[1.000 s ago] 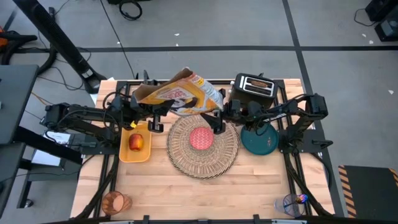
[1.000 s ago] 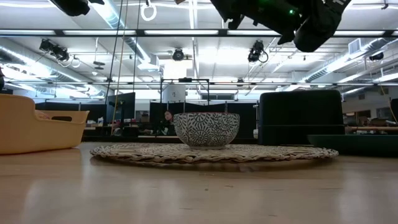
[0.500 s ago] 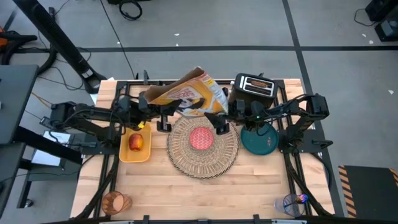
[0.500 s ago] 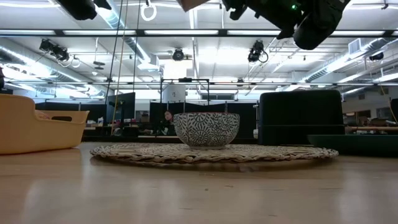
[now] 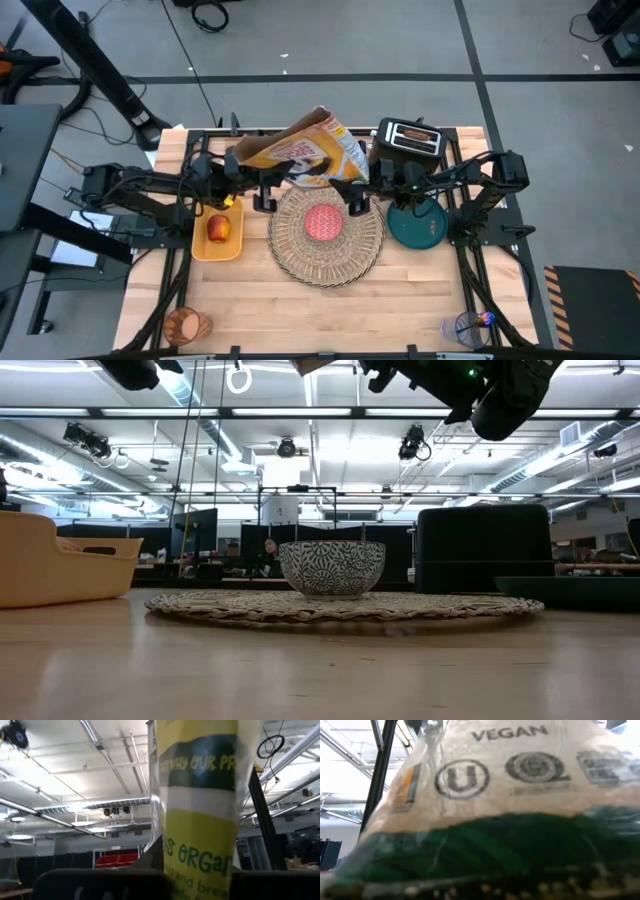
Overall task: Arrange a breakfast setting
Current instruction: Pour the cereal from the yellow cereal box into the red bowl on the brown table mat
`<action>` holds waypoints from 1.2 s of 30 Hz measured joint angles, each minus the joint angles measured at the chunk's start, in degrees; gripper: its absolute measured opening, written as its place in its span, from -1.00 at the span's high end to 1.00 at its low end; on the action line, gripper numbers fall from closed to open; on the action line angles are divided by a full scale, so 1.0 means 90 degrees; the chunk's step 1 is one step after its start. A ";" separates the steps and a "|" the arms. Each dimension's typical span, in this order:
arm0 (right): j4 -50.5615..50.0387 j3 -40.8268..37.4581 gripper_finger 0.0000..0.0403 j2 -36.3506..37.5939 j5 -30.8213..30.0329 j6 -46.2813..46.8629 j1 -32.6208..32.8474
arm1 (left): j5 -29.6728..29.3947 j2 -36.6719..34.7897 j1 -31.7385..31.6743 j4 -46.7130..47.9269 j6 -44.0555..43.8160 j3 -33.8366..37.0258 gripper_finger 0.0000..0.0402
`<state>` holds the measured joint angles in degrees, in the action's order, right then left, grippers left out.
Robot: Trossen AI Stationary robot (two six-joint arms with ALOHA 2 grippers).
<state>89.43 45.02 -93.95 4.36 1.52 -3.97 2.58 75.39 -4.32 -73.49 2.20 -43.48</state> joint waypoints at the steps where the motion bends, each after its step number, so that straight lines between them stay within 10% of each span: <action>1: 0.0000 -0.0001 -0.43 0.0006 0.0001 0.0000 0.0000 | 0.0016 -0.0019 0.0000 0.0078 -0.0076 -0.0002 0.84; 20: -0.0194 -0.0875 -0.22 0.1230 -0.0007 -0.0278 0.0005 | 0.0367 -0.1044 0.0002 0.2949 0.0183 0.0001 -0.20; 29: -0.4763 -0.1413 -0.22 0.3868 -0.0329 -0.0804 0.0201 | 0.0409 -0.1634 0.0126 0.6485 0.0658 0.0002 -0.29; 36: -0.6472 -0.1949 -0.21 0.5673 -0.0372 -0.0589 0.0539 | 0.0411 -0.1190 0.0726 0.7220 0.0616 0.0011 -0.29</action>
<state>31.18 27.48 -42.90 1.02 -3.78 0.88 6.28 64.68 2.22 -8.51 7.75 -43.39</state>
